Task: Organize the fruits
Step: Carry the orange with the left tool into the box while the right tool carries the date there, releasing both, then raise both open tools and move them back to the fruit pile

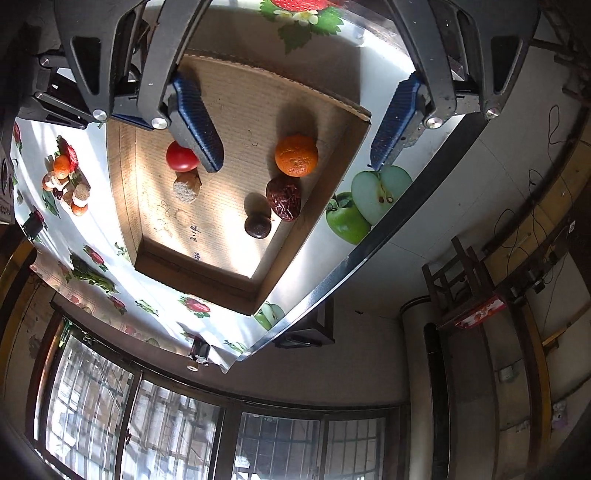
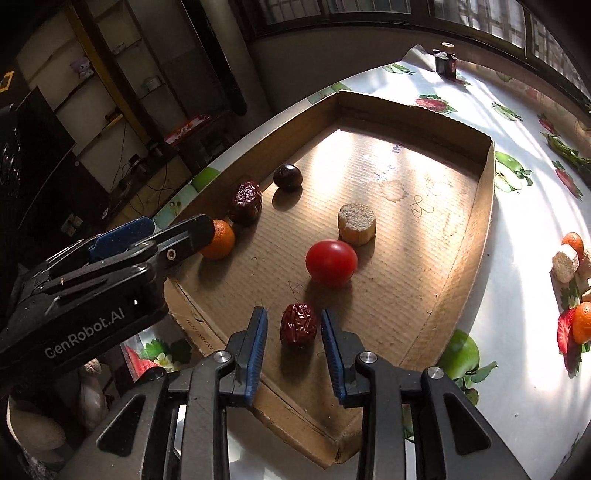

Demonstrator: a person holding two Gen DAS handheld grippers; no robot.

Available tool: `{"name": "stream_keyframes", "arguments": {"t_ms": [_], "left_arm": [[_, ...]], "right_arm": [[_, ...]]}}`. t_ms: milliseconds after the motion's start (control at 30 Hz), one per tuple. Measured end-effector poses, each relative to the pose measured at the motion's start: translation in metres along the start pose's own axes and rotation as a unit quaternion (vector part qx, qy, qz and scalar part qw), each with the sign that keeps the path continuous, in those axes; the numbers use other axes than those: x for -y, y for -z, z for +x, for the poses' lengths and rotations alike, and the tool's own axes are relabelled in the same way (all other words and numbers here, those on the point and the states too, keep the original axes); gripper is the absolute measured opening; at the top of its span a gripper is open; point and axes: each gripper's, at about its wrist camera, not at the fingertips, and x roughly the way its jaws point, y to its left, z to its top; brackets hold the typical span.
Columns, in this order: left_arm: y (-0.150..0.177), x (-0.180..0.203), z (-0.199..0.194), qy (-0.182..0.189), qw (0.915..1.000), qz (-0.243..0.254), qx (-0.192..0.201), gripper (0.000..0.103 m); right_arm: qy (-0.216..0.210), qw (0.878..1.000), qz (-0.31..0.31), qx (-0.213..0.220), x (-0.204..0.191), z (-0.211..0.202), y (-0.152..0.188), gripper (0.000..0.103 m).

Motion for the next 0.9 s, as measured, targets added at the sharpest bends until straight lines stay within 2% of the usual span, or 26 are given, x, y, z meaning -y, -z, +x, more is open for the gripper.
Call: {"name": "stream_keyframes", "arguments": {"t_ms": [133, 200, 367, 433, 567, 600, 667, 733, 900], "left_arm": [[0.001, 0.007, -0.027, -0.011, 0.9995, 0.003, 0.029, 0.091], [0.003, 0.013, -0.038, -0.008, 0.9992, 0.011, 0.038, 0.091], [0.004, 0.037, -0.065, -0.031, 0.9963, 0.042, 0.069, 0.091], [0.001, 0.042, -0.082, -0.012, 0.9952, 0.043, 0.086, 0.091], [-0.017, 0.040, -0.128, 0.055, 0.9917, 0.040, 0.109, 0.091], [-0.025, 0.040, -0.143, 0.053, 0.9896, 0.052, 0.123, 0.091], [-0.040, 0.039, -0.177, 0.019, 0.9819, 0.069, 0.175, 0.091], [-0.057, 0.036, -0.210, -0.024, 0.9693, 0.088, 0.228, 0.091], [-0.111, 0.033, -0.279, -0.109, 0.9319, 0.118, 0.325, 0.091]], "right_arm": [[0.006, 1.000, 0.005, 0.020, 0.009, -0.020, 0.001, 0.039], [0.011, 0.999, 0.012, 0.029, 0.016, -0.031, 0.003, 0.048], [0.025, 0.997, 0.037, 0.055, 0.041, -0.067, 0.009, 0.051], [0.025, 0.996, 0.052, 0.068, 0.054, -0.087, 0.011, 0.051], [0.048, 0.990, 0.082, 0.103, 0.084, -0.148, 0.013, 0.051], [0.061, 0.988, 0.087, 0.111, 0.091, -0.170, 0.012, 0.051], [0.088, 0.981, 0.095, 0.142, 0.105, -0.222, 0.007, 0.051], [0.109, 0.970, 0.112, 0.184, 0.118, -0.282, 0.003, 0.051], [0.129, 0.941, 0.163, 0.266, 0.140, -0.421, -0.005, 0.051]]}}
